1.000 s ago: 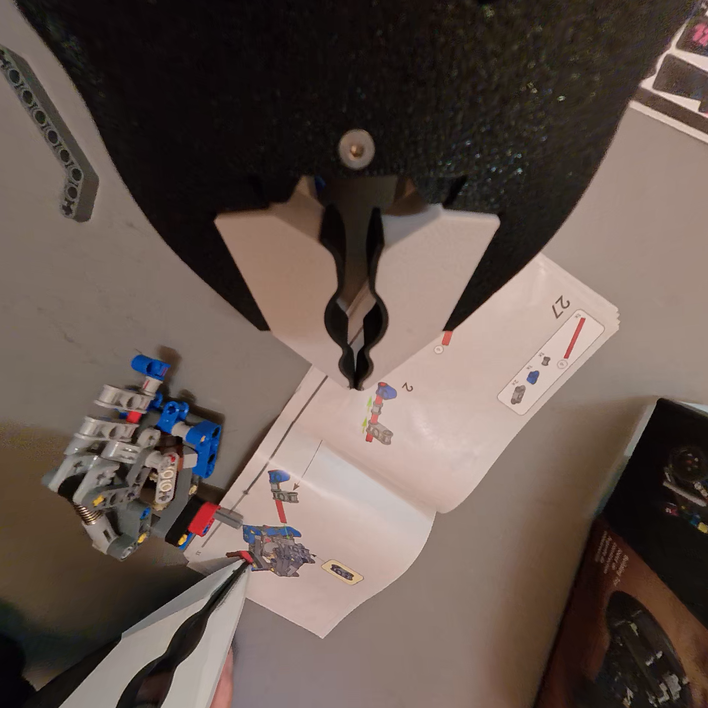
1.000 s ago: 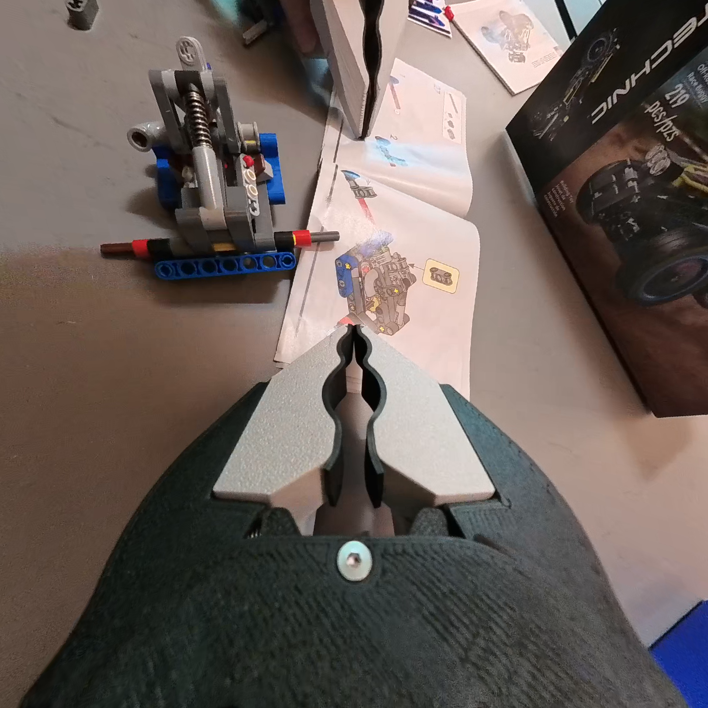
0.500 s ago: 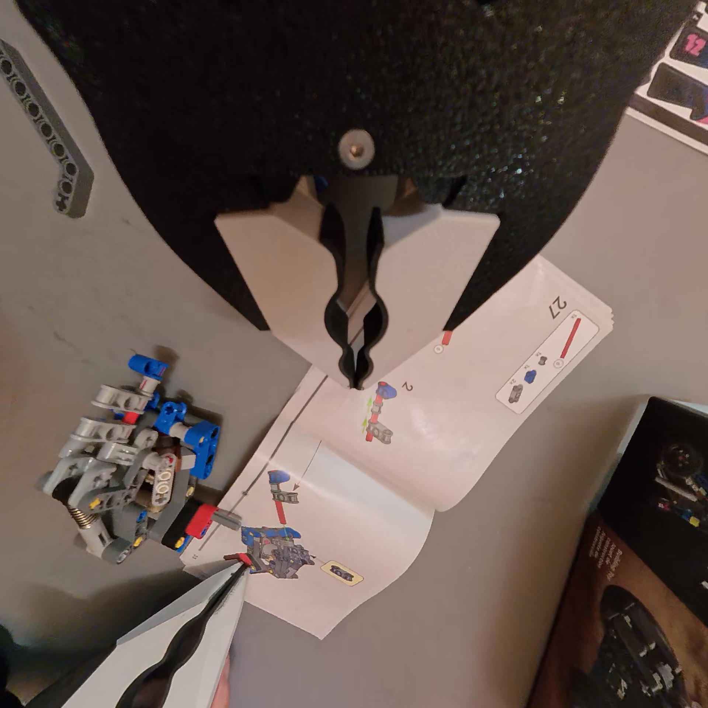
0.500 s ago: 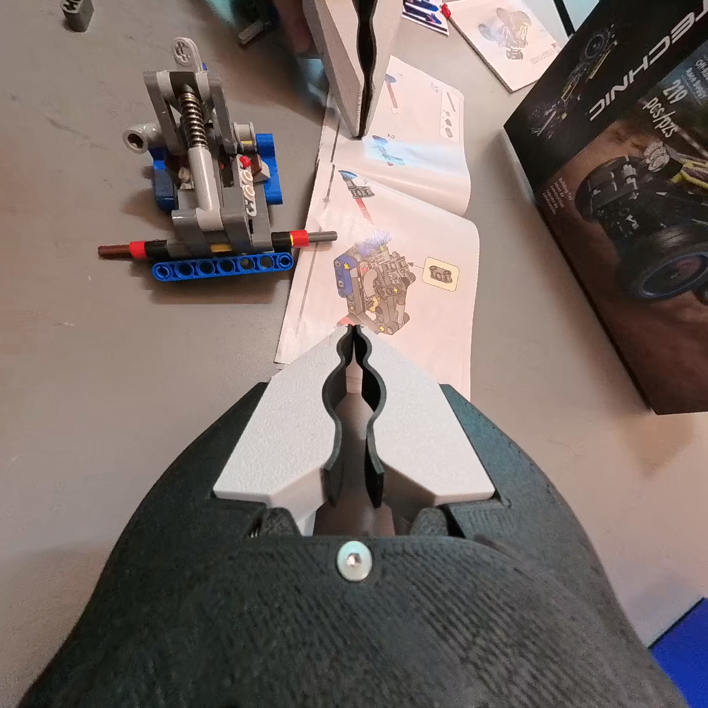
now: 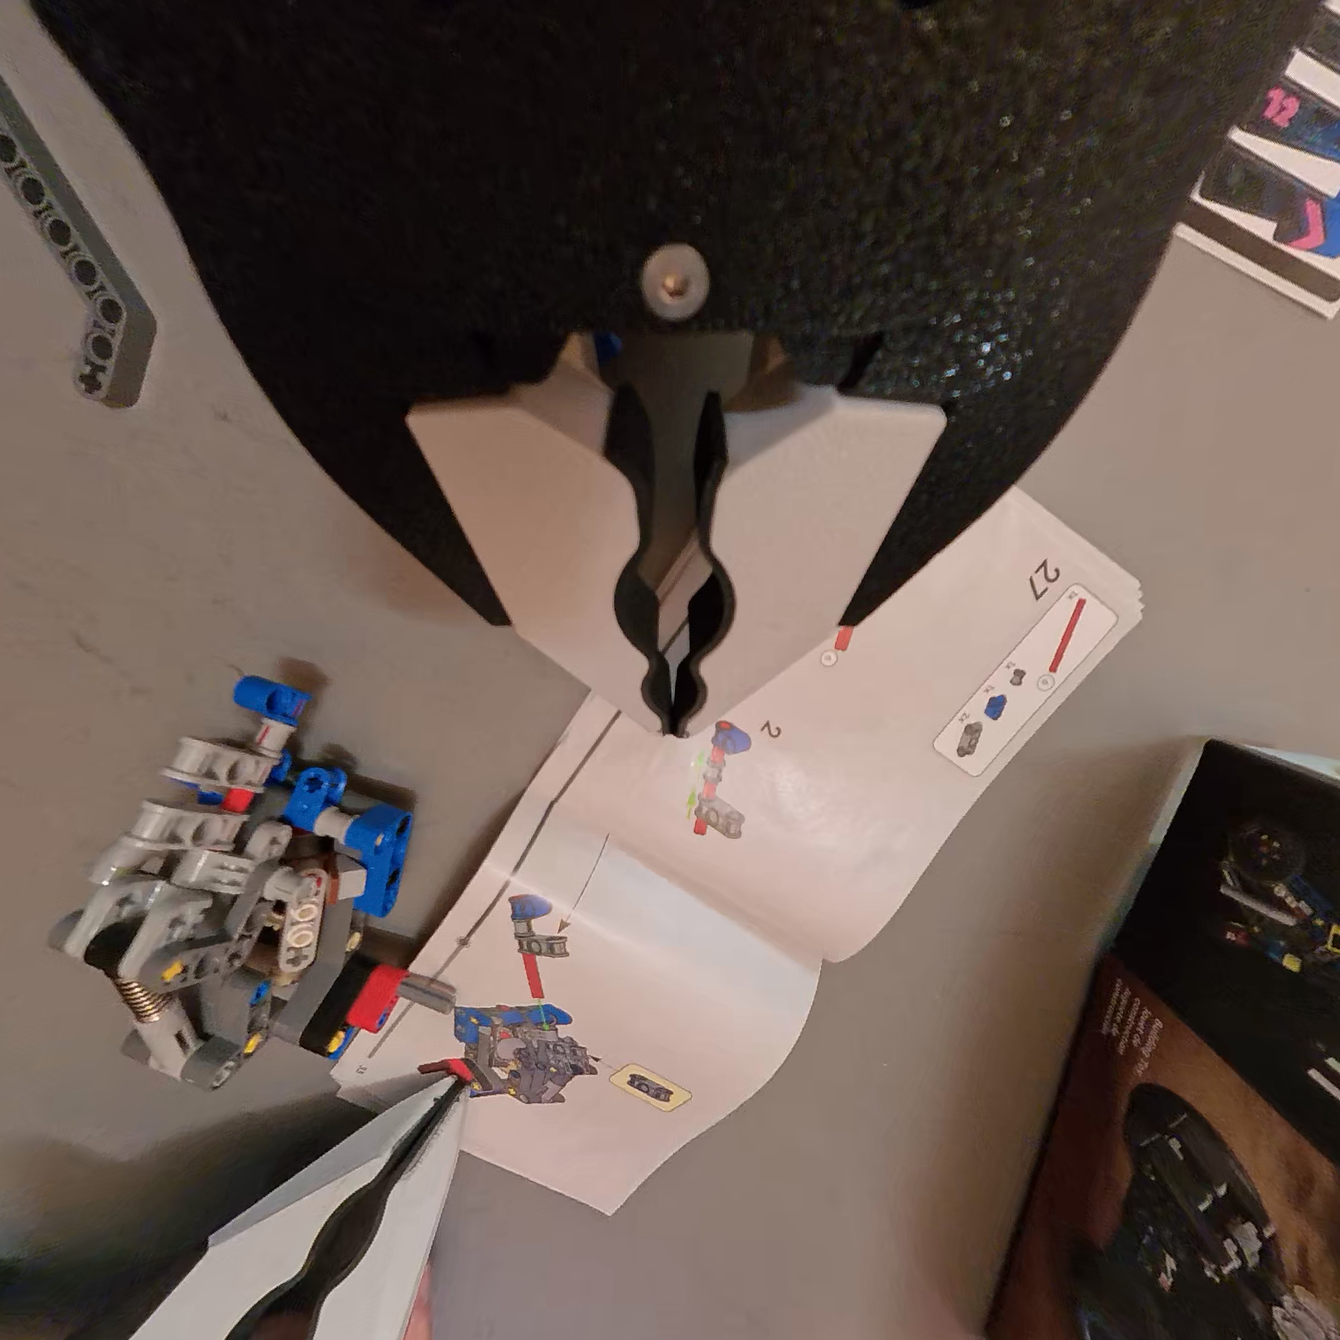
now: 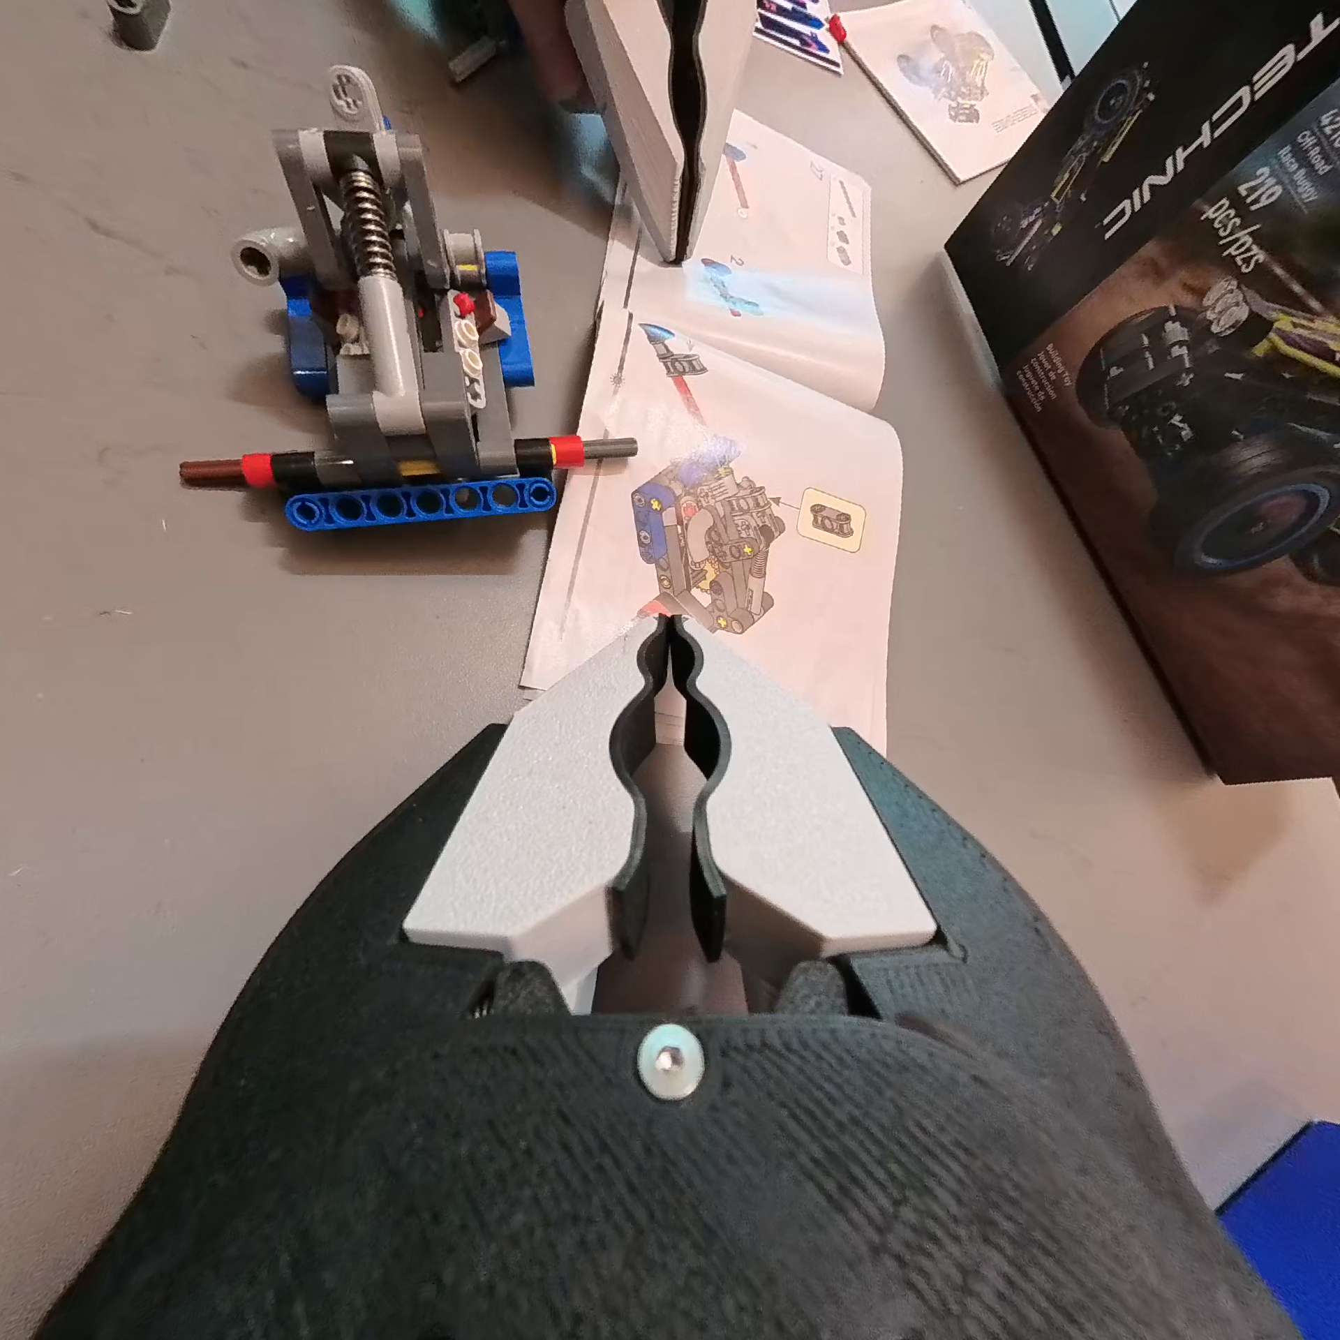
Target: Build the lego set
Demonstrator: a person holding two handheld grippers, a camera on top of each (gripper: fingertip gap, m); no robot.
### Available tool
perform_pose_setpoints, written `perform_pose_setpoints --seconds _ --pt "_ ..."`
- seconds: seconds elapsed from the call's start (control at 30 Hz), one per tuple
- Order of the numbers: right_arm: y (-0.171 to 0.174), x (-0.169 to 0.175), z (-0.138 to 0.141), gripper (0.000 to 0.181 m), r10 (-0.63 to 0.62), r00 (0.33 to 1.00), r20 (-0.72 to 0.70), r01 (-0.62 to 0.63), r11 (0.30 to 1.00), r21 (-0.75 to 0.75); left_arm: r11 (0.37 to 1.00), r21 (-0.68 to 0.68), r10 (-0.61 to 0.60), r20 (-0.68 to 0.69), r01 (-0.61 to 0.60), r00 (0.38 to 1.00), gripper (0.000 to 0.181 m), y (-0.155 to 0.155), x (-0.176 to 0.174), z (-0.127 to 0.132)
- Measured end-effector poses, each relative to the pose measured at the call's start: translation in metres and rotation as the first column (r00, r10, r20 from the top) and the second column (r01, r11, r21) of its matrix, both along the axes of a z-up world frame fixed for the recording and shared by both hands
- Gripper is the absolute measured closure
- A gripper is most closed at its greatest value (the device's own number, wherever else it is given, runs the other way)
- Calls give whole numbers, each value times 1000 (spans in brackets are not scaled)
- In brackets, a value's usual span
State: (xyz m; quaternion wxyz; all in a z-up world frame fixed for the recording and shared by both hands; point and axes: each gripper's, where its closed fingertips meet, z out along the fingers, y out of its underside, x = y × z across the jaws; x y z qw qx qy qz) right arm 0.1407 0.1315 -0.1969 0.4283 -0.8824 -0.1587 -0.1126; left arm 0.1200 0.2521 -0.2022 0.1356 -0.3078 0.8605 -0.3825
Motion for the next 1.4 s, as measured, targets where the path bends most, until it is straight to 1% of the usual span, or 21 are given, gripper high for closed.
perform_pose_setpoints --seconds 0.87,0.93,0.97,1.03,1.1,1.2,1.3,1.4 --pt "0 0 0 181 0 1000 6 0 1000 2 1000 1 -5 0 5 1000 181 0 -1 0" --pt "0 0 0 181 1 1000 7 -1 1000 2 999 -16 -36 18 36 999 179 0 -4 8" --pt "0 0 0 181 1 1000 9 -1 1000 3 997 -45 -64 37 65 997 176 -2 -8 17" --pt "0 0 0 181 3 1000 14 -3 1000 5 983 -114 -136 70 144 988 166 -8 -21 37" --pt "0 -1 0 181 7 1000 21 -7 1000 7 965 -140 -212 86 223 973 163 -13 -38 44" --pt "0 -1 1 181 9 1000 24 -9 1000 8 946 -118 -289 107 301 951 161 -20 -61 37" --pt "0 -1 1 181 11 1000 26 -11 1000 9 917 -95 -378 100 387 920 161 -32 -85 28" --pt "0 0 1 181 8 1000 25 -8 1000 8 920 -7 -389 111 393 914 161 -36 -87 19"
